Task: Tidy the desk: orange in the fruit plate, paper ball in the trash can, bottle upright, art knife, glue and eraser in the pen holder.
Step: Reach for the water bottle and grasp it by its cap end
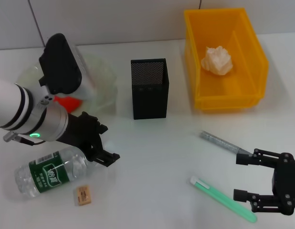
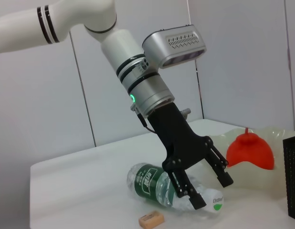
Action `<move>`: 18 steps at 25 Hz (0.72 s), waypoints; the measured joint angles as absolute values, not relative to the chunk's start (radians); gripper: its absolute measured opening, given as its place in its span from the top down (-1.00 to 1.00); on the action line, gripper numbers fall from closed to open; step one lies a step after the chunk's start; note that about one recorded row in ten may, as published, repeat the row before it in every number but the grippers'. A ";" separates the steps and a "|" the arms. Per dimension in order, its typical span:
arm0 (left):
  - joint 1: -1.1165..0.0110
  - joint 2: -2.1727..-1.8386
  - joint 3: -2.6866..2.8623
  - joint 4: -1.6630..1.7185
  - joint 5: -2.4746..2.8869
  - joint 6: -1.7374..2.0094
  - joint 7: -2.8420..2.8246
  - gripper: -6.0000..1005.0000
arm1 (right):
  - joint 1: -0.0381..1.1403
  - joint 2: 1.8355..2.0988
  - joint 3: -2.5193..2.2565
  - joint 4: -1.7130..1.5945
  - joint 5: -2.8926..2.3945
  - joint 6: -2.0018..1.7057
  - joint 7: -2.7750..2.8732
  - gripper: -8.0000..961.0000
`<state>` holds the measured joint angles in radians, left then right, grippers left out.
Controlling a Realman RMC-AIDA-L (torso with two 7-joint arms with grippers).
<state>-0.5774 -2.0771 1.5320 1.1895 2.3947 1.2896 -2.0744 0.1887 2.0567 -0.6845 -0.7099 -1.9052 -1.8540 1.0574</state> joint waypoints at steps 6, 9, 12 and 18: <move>-0.587 -2.078 1.556 1.178 2.401 1.289 -2.085 -0.64 | 0.199 2.053 -0.688 -0.704 -1.907 -1.849 1.057 -0.66; -0.591 -2.078 1.563 1.174 2.404 1.287 -2.088 -0.64 | 0.200 2.052 -0.688 -0.704 -1.907 -1.847 1.057 -0.66; -0.594 -2.079 1.579 1.173 2.405 1.286 -2.091 -0.64 | 0.204 2.049 -0.688 -0.704 -1.909 -1.844 1.058 -0.66; -0.599 -2.079 1.613 1.175 2.414 1.292 -2.118 -0.64 | 0.210 2.044 -0.684 -0.700 -1.920 -1.839 1.058 -0.66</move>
